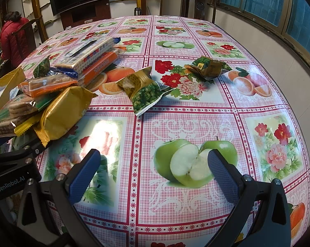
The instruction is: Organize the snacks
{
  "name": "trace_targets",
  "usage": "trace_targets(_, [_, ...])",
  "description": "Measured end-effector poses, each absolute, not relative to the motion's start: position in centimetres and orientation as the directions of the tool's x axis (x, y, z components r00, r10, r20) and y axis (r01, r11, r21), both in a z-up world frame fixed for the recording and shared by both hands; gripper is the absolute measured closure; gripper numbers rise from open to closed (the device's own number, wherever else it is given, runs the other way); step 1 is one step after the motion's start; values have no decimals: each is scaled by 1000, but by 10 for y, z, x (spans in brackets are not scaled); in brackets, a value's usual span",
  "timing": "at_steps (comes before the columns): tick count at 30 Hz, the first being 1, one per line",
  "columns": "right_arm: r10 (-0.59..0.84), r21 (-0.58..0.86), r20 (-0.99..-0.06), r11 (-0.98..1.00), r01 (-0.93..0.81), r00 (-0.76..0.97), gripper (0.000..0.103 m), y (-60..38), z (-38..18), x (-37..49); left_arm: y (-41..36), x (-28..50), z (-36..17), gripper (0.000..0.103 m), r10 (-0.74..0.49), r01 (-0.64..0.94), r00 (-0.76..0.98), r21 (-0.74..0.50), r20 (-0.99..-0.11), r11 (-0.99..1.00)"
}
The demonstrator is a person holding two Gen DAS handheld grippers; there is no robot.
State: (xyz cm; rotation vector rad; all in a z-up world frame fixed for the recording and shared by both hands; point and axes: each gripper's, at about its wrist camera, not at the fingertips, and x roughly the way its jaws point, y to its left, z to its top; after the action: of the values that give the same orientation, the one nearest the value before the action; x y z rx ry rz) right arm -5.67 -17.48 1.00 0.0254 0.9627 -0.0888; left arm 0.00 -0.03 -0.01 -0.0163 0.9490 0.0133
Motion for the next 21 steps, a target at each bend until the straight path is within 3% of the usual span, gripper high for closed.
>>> trace_targets(21, [-57,-15,-821,997,79,568,0,-175,8,-56,2,-17,0,0,36,-70,583,-6,-812,998])
